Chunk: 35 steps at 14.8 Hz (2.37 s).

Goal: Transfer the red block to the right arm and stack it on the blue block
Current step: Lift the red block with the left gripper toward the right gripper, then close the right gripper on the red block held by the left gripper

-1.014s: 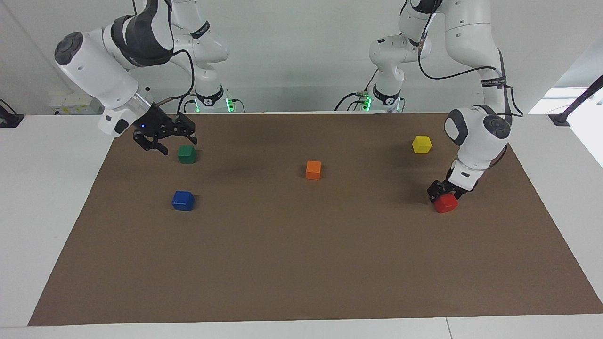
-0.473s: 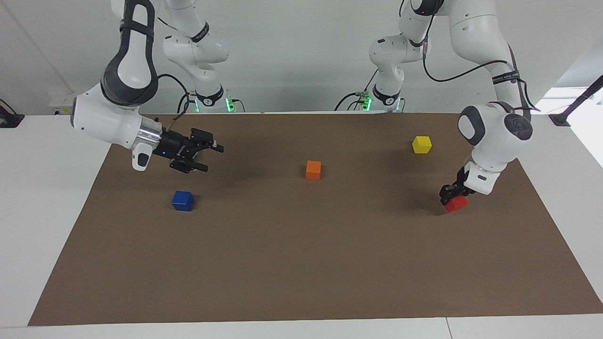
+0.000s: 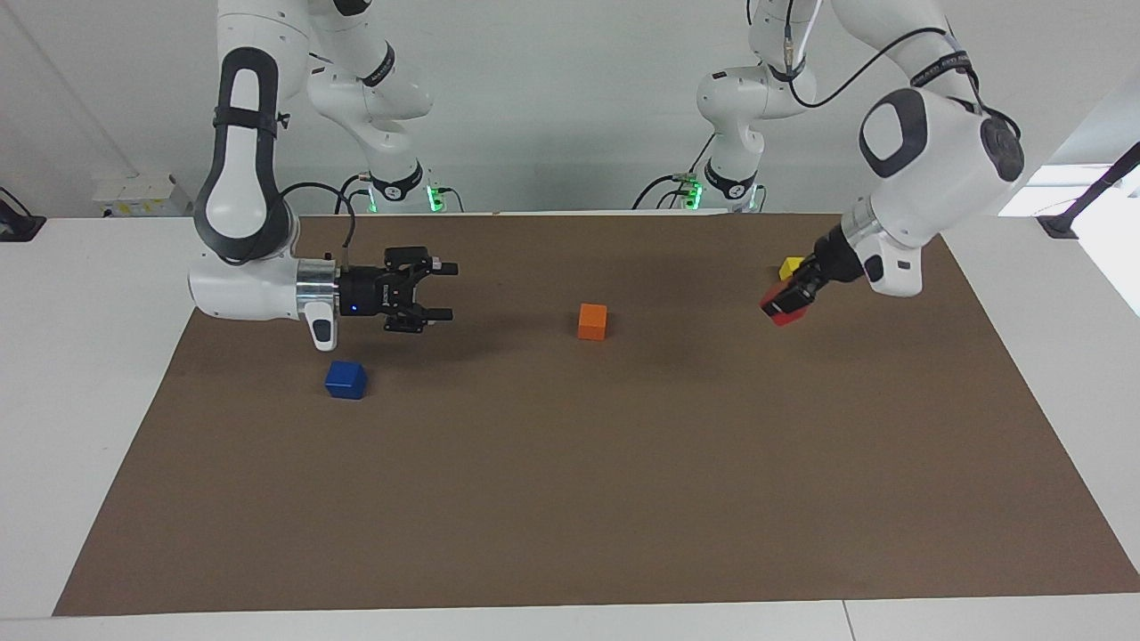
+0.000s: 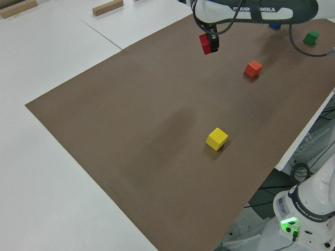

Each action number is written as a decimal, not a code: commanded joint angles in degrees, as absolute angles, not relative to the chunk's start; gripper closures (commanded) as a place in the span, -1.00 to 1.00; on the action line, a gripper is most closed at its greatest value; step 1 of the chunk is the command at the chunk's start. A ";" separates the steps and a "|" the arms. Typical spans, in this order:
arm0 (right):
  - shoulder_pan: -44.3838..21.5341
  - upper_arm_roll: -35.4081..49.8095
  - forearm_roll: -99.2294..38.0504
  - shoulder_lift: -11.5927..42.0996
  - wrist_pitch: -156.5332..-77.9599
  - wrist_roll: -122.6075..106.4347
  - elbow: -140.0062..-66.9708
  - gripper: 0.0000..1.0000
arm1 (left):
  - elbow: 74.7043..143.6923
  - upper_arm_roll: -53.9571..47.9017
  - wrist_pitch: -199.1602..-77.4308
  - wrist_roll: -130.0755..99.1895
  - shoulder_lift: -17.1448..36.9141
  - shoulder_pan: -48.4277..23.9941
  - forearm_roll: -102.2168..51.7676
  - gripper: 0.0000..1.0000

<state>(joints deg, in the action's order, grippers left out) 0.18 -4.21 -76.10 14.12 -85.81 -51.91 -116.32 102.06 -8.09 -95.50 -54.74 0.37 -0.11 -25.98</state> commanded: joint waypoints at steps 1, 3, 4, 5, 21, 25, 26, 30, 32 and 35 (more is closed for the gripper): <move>-1.49 -4.13 -84.61 18.00 -80.26 -54.14 -116.10 -1.00 | 104.15 -7.21 -91.85 -72.34 -6.14 -3.24 -35.91 1.00; -3.33 -4.04 -89.01 18.02 -78.93 -54.32 -116.10 -1.00 | 104.32 -7.29 -92.72 -84.76 -7.47 -8.58 -37.88 1.00; -4.21 -4.13 -91.64 17.84 -78.32 -54.32 -116.36 -1.00 | 105.20 -7.38 -94.12 -88.56 -7.91 -11.48 -38.05 1.00; -5.35 -4.13 -94.19 17.75 -77.61 -54.40 -116.72 -1.00 | 107.73 -7.47 -97.61 -91.73 -8.87 -13.34 -39.27 1.00; -17.31 -2.37 -114.96 29.62 -58.97 -65.48 -119.18 -1.00 | 124.10 -7.47 -139.74 -106.70 -13.10 -28.91 -50.36 1.00; -18.63 -1.23 -118.39 29.53 -58.80 -63.38 -119.18 -1.00 | 126.03 -7.47 -140.80 -106.26 -13.10 -30.23 -50.36 1.00; -18.72 -1.23 -118.56 29.62 -58.89 -62.76 -119.09 -1.00 | 126.30 -7.38 -140.63 -105.91 -13.10 -30.15 -50.27 1.00; -19.07 -1.23 -118.65 29.62 -59.24 -62.75 -119.18 -0.80 | 127.62 -7.38 -140.54 -104.41 -13.71 -30.94 -50.27 1.00; -19.77 -1.23 -118.74 29.62 -60.02 -63.10 -119.18 -0.67 | 127.70 -7.38 -140.36 -104.33 -13.71 -30.94 -50.27 1.00; -19.86 -1.23 -118.74 29.53 -60.38 -63.37 -119.18 -0.03 | 127.79 -7.38 -140.28 -103.80 -13.80 -30.94 -50.19 1.00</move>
